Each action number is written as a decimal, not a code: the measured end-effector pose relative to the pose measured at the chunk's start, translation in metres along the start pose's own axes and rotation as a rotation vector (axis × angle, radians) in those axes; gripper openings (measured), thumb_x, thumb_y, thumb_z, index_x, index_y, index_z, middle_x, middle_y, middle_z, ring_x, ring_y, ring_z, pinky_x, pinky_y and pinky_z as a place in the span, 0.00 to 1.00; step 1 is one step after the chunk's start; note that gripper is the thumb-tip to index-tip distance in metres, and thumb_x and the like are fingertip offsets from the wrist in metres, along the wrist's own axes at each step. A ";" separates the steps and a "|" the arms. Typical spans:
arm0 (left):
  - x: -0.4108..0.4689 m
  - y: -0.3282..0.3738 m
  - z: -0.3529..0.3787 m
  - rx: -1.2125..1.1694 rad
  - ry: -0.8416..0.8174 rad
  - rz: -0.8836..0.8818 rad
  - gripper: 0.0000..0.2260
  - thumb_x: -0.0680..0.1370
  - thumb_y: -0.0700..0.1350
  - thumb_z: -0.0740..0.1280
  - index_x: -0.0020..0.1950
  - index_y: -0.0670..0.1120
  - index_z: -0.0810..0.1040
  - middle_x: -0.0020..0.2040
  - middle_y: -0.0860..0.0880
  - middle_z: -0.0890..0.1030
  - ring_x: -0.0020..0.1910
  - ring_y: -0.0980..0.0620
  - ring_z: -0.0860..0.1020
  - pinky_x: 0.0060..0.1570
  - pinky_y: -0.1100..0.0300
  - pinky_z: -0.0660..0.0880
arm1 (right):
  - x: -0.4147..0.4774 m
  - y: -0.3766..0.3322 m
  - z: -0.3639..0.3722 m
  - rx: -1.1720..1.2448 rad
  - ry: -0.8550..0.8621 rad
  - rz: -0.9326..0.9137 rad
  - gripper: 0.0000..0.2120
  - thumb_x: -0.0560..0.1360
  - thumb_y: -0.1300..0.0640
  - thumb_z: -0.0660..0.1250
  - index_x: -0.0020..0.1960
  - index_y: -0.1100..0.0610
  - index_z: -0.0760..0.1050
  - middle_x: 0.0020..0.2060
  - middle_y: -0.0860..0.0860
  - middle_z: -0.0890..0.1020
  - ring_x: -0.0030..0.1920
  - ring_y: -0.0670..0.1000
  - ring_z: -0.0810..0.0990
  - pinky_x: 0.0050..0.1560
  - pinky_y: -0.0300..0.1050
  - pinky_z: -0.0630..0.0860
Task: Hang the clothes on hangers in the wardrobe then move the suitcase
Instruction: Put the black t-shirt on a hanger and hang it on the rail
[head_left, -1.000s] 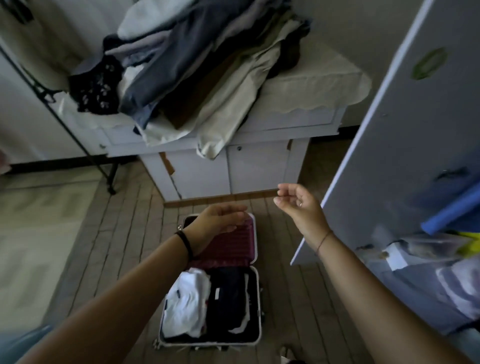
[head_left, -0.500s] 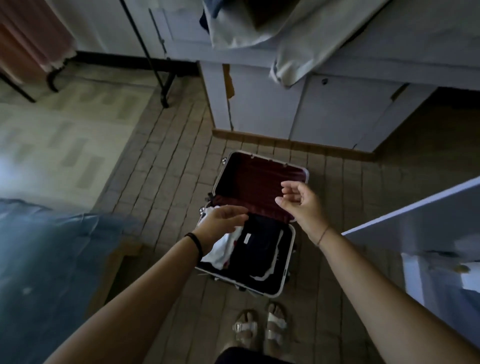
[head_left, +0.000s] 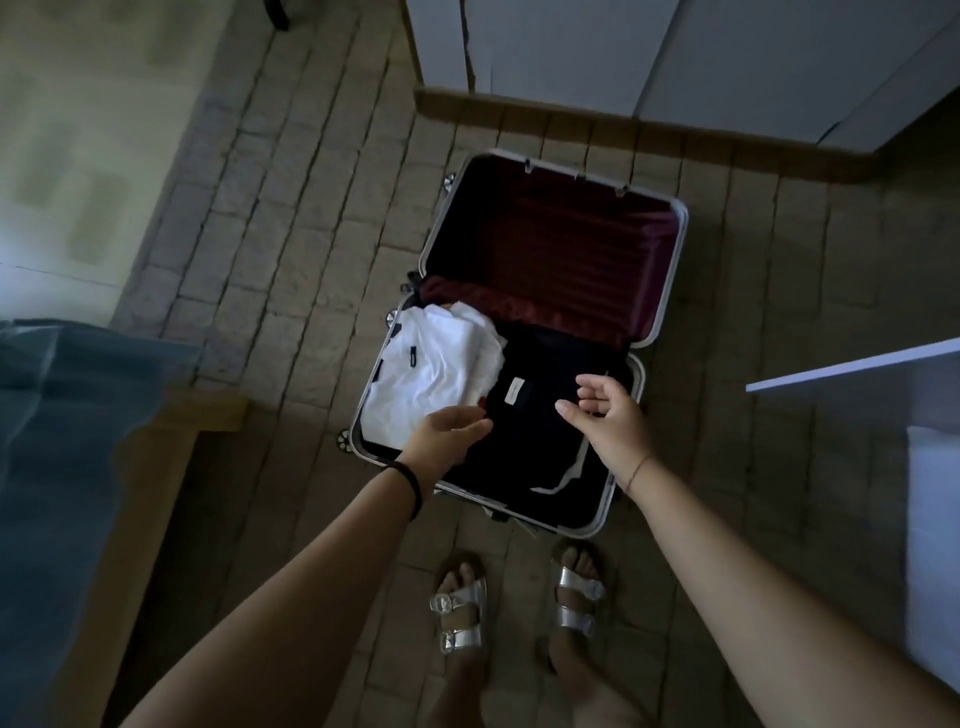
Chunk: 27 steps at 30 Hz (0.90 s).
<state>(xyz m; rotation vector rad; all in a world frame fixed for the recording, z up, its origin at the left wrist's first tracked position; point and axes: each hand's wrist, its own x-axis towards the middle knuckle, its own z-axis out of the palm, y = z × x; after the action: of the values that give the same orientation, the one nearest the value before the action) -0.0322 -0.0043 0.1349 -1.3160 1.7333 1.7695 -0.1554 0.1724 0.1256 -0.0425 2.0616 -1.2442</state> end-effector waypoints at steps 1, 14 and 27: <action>0.016 -0.013 0.007 0.008 -0.008 -0.003 0.13 0.75 0.46 0.70 0.59 0.45 0.78 0.50 0.48 0.80 0.49 0.53 0.77 0.45 0.64 0.72 | 0.011 0.020 0.008 0.003 0.022 0.026 0.22 0.72 0.54 0.72 0.63 0.55 0.72 0.58 0.52 0.75 0.58 0.49 0.75 0.63 0.49 0.73; 0.185 -0.131 0.076 -0.015 -0.072 -0.101 0.35 0.71 0.56 0.73 0.74 0.50 0.63 0.72 0.45 0.67 0.69 0.50 0.68 0.66 0.55 0.68 | 0.125 0.198 0.062 0.074 0.148 0.293 0.38 0.67 0.44 0.74 0.71 0.52 0.63 0.66 0.50 0.72 0.65 0.51 0.73 0.63 0.48 0.72; 0.196 -0.120 0.074 0.043 -0.129 -0.103 0.28 0.73 0.55 0.71 0.71 0.54 0.67 0.67 0.54 0.61 0.61 0.55 0.69 0.58 0.61 0.71 | 0.141 0.179 0.090 0.206 0.230 0.263 0.27 0.67 0.52 0.76 0.63 0.54 0.71 0.56 0.50 0.80 0.55 0.49 0.80 0.58 0.47 0.76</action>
<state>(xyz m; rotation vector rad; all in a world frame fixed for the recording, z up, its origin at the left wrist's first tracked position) -0.0684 0.0181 -0.1023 -1.2224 1.5958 1.7108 -0.1504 0.1476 -0.1184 0.4720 2.0363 -1.3346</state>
